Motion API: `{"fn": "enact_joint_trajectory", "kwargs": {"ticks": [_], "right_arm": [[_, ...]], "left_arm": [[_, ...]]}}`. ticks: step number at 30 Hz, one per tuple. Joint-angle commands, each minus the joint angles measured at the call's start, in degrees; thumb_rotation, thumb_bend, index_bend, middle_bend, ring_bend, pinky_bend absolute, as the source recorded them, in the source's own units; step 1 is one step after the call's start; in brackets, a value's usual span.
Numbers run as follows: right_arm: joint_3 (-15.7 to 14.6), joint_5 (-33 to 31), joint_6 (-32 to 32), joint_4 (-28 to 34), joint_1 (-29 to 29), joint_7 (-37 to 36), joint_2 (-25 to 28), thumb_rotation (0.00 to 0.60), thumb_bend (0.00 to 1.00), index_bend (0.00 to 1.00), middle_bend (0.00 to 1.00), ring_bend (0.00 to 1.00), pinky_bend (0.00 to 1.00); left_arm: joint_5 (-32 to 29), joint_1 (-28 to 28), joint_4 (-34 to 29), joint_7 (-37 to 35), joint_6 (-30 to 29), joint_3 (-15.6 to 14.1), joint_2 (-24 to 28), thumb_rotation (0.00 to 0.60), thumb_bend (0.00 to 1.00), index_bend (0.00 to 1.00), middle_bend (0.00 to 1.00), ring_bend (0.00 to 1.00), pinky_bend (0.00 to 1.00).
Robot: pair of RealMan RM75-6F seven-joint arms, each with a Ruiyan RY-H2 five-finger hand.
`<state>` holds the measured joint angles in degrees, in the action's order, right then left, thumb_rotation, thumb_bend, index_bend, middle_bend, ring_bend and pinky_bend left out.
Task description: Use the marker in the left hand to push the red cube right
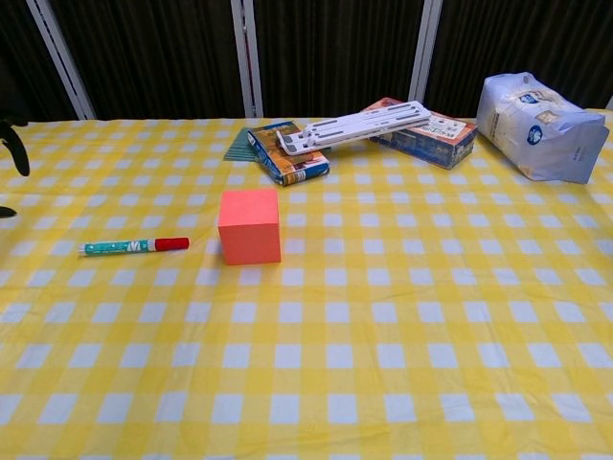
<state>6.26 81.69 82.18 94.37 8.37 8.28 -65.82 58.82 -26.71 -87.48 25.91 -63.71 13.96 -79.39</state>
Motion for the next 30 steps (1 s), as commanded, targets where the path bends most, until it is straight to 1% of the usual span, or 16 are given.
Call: {"fn": "enact_joint_trajectory", "kwargs": {"ticks": [1, 4, 9, 16, 23, 30], "right_arm": [[0.06, -0.08, -0.11, -0.03, 0.03, -0.45, 0.01, 0.6, 0.32, 0.0, 0.0, 0.0, 0.0], [0.01, 0.13, -0.24, 0.03, 0.1, -0.85, 0.13, 0.6, 0.32, 0.0, 0.0, 0.0, 0.0], [-0.08, 0.37, -0.37, -0.1, 0.18, -1.27, 0.18, 0.6, 0.32, 0.0, 0.0, 0.0, 0.0], [-0.19, 0.68, -0.42, -0.2, 0.22, -1.76, 0.29, 0.6, 0.32, 0.0, 0.0, 0.0, 0.0], [-0.21, 0.81, -0.45, -0.26, 0.25, -2.28, 0.34, 0.6, 0.32, 0.0, 0.0, 0.0, 0.0], [-0.19, 0.8, -0.49, -0.28, 0.27, -2.59, 0.38, 0.6, 0.32, 0.0, 0.0, 0.0, 0.0]], "left_arm": [[-2.96, -2.67, 2.75, 3.78, 1.03, 0.37, -3.5, 0.6, 0.24, 0.43, 0.06, 0.0, 0.09], [-4.83, -4.1, 4.3, 5.78, 1.33, 0.47, -5.76, 0.6, 0.24, 0.44, 0.06, 0.0, 0.09], [-7.25, -6.15, 7.15, 8.04, 1.86, 0.47, -9.36, 0.6, 0.28, 0.45, 0.07, 0.0, 0.09], [-10.3, -8.57, 10.6, 10.46, 2.5, 0.45, -13.82, 0.6, 0.28, 0.45, 0.07, 0.0, 0.09], [-12.36, -10.14, 13.65, 11.59, 3.19, 0.23, -17.02, 0.6, 0.3, 0.46, 0.07, 0.0, 0.09], [-14.01, -11.12, 15.6, 12.57, 3.59, 0.01, -18.97, 0.6, 0.3, 0.47, 0.07, 0.0, 0.09]]}}
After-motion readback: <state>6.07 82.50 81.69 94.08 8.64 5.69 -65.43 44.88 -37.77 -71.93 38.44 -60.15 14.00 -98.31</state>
